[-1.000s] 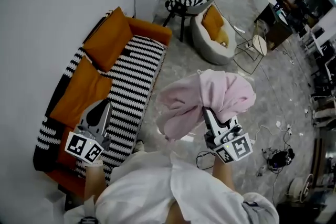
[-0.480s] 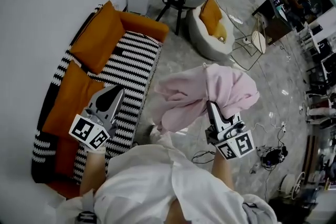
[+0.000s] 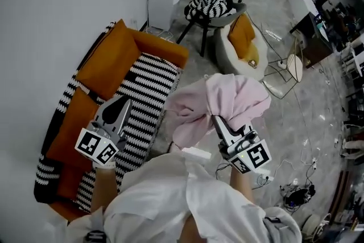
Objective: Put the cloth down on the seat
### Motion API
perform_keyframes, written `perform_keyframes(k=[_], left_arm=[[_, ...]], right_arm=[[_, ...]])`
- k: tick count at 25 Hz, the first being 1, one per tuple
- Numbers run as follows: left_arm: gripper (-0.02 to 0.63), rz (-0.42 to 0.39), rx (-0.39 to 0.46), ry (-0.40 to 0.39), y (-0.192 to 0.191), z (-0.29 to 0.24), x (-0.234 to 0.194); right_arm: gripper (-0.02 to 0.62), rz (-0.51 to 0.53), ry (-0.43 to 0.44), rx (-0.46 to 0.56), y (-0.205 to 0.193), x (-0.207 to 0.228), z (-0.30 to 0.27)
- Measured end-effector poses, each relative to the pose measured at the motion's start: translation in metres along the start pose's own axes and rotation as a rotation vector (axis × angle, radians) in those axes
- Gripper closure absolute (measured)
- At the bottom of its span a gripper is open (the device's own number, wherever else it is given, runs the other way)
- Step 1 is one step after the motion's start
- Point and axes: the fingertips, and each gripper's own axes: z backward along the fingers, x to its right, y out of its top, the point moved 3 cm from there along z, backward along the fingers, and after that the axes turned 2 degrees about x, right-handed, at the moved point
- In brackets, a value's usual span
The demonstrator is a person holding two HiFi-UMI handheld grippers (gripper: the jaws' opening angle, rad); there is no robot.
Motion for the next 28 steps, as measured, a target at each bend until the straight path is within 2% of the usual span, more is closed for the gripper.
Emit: perform_keyframes(k=[4,9,17,24,28], left_arm=[[0.555,-0.005,0.050,0.045,0.001,-0.041,0.000],[0.555,-0.021,-0.012,0.088,-0.017,-0.062,-0.005],[0.555,0.036,-0.005,0.202,-0.041,-0.103,-0.086],[0.555,0.026,0.054,0.239,-0.025,-0.149,-0.156],[0.555,0.026,0.049,0.246,-0.021,-0.158,-0.184]], right_arm=[[0.468,0.027,0.094,0.007,-0.004,0.040,-0.026],[0.468,0.019,0.161,-0.010,-0.018,0.078,-0.067],[0.466,0.009,0.292,-0.038,-0.045,0.116,-0.172],[0.465,0.022,0.450,-0.103,-0.065,0.112,-0.259],[0.465,0.023,0.537,-0.131,-0.083,0.099,-0.303]])
